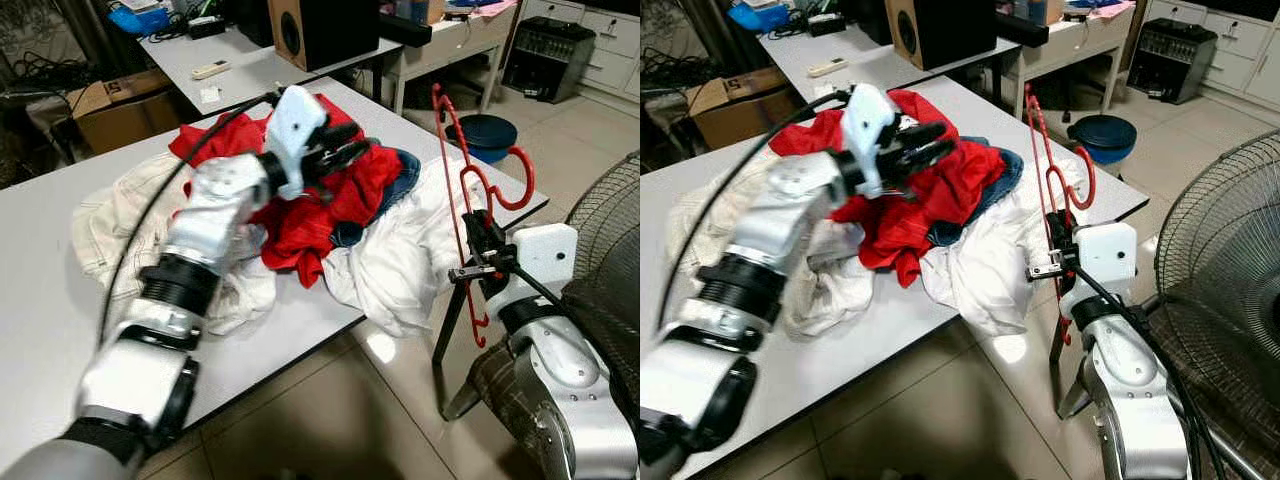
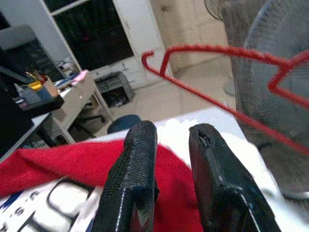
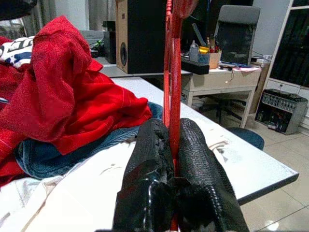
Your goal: Hang hanger
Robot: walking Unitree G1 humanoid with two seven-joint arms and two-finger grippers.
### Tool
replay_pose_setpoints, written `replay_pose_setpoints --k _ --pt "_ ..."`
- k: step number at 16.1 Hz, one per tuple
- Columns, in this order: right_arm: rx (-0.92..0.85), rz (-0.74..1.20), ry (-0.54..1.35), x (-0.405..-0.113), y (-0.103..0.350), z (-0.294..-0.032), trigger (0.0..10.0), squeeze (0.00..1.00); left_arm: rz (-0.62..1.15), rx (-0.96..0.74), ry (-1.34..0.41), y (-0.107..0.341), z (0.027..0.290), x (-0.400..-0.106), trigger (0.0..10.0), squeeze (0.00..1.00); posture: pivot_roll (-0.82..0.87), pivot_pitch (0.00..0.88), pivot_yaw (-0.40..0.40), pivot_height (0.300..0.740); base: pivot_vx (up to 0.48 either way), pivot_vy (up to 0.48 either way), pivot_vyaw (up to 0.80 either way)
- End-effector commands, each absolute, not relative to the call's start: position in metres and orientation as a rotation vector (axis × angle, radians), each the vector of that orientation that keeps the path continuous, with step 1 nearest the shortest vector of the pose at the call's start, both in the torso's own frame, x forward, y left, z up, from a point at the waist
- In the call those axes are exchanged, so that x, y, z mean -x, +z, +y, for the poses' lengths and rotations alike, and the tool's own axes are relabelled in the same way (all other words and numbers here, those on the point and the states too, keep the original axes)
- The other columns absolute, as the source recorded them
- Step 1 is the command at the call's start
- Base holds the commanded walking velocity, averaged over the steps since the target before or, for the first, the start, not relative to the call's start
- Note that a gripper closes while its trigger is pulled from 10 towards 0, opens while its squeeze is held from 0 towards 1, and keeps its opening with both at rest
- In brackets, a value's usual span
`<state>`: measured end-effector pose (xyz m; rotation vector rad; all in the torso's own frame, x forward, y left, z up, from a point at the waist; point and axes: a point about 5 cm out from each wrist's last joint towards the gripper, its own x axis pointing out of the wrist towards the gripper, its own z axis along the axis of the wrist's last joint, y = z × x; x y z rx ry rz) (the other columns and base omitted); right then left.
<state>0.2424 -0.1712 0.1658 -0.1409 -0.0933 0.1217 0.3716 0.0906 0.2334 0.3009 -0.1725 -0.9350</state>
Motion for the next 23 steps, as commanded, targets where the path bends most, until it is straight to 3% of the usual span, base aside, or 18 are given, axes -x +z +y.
replay_pose_setpoints --k 1,3,4,5,7,8,11,13,14,15,23 --pt "0.130 -0.122 0.133 -0.242 0.171 -0.169 10.0 0.00 -0.155 -0.340 -0.914 0.233 0.104 -0.374 10.0 1.00 -0.10 0.000 0.142 0.740 0.000 0.000 0.00" --pt "0.132 -0.121 0.135 -0.242 0.171 -0.169 10.0 0.00 -0.141 -0.426 -0.901 0.231 0.119 -0.376 10.0 1.00 -0.11 0.000 0.143 0.740 0.000 0.000 0.00" --pt "0.135 -0.119 0.138 -0.241 0.171 -0.170 10.0 0.00 -0.101 -0.566 -0.856 0.225 0.132 -0.379 10.0 1.00 -0.11 0.000 0.139 0.740 0.000 0.000 0.00" --pt "0.135 -0.119 0.138 -0.241 0.171 -0.170 10.0 0.00 -0.101 -0.566 -0.856 0.225 0.132 -0.379 10.0 1.00 -0.11 0.000 0.139 0.740 0.000 0.000 0.00" --pt "0.147 -0.116 0.150 -0.241 0.171 -0.172 10.0 0.00 -0.025 -0.787 -0.836 0.209 0.147 -0.380 10.0 0.07 -0.12 0.000 0.136 0.740 0.000 0.000 0.00" --pt "0.150 -0.117 0.153 -0.241 0.172 -0.173 10.0 0.00 -0.004 -0.826 -0.841 0.204 0.149 -0.380 10.0 0.00 -0.12 0.000 0.135 0.740 0.000 0.000 0.00" --pt "0.157 -0.118 0.156 -0.241 0.173 -0.174 10.0 0.00 0.009 -0.902 -0.770 0.196 0.151 -0.383 10.0 0.00 -0.12 0.000 0.132 0.740 0.000 0.000 0.00" --pt "0.159 -0.119 0.163 -0.241 0.173 -0.172 10.0 0.00 0.022 -0.951 -0.748 0.191 0.155 -0.385 3.2 0.00 -0.13 0.000 0.130 0.740 0.000 0.000 0.00" --pt "0.160 -0.118 0.165 -0.241 0.173 -0.172 10.0 0.00 0.023 -0.964 -0.738 0.190 0.157 -0.386 0.9 0.00 -0.12 0.000 0.129 0.740 0.000 0.000 0.00" --pt "0.160 -0.118 0.167 -0.241 0.173 -0.172 10.0 0.00 0.021 -0.986 -0.717 0.189 0.159 -0.387 0.0 0.00 -0.12 0.000 0.128 0.740 0.000 0.000 0.00" --pt "0.164 -0.120 0.171 -0.242 0.174 -0.172 10.0 0.00 -0.014 -0.995 -0.625 0.190 0.157 -0.393 0.0 0.00 -0.13 0.000 0.132 0.740 0.000 0.000 0.00"
